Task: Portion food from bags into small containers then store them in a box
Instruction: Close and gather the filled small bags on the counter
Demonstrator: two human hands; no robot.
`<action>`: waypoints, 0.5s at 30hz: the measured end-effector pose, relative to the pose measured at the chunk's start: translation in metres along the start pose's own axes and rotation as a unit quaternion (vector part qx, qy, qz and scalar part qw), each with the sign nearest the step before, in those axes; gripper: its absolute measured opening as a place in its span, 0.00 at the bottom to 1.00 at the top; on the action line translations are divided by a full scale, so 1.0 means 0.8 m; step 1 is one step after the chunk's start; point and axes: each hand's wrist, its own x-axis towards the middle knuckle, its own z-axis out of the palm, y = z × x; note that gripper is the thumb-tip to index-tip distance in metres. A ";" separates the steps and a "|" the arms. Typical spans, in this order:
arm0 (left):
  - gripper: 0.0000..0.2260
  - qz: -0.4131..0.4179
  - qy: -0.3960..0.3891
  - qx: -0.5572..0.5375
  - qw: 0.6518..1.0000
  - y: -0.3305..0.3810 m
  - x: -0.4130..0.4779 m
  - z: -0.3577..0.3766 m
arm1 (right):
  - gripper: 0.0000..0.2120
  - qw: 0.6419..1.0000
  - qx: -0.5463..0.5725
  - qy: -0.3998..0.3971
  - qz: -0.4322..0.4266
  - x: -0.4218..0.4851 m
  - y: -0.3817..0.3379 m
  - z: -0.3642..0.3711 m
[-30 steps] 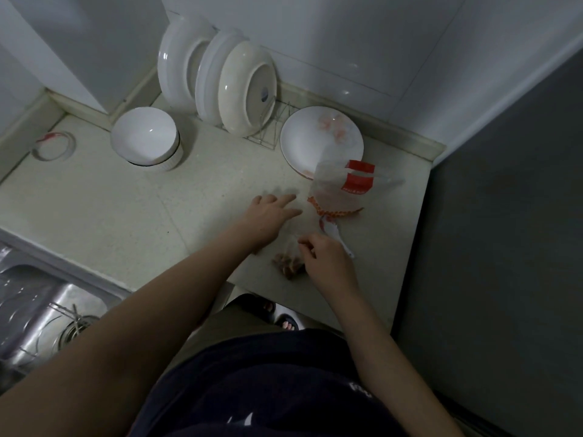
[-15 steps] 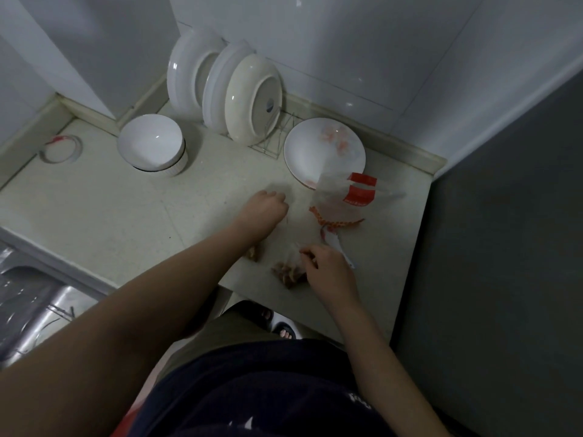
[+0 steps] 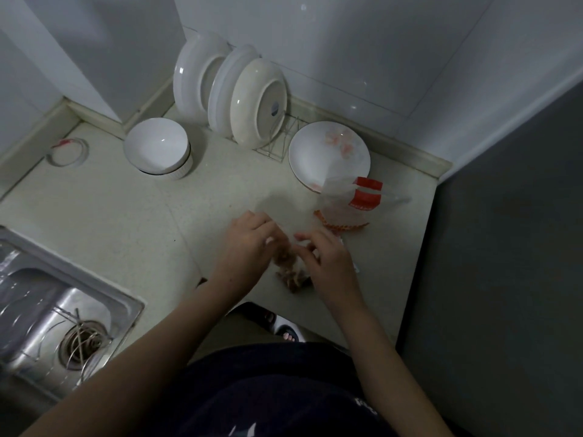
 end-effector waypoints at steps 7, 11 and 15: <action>0.11 -0.095 -0.003 -0.087 0.992 0.010 -0.024 0.001 | 0.03 0.999 -0.040 -0.025 -0.022 -0.003 -0.007 -0.003; 0.13 -0.160 -0.029 -0.097 0.982 0.010 -0.031 -0.008 | 0.04 0.999 -0.041 -0.033 -0.013 -0.006 -0.009 -0.003; 0.04 -0.169 -0.057 -0.078 0.981 0.009 -0.036 -0.012 | 0.06 0.999 -0.036 -0.011 0.001 -0.005 -0.008 -0.003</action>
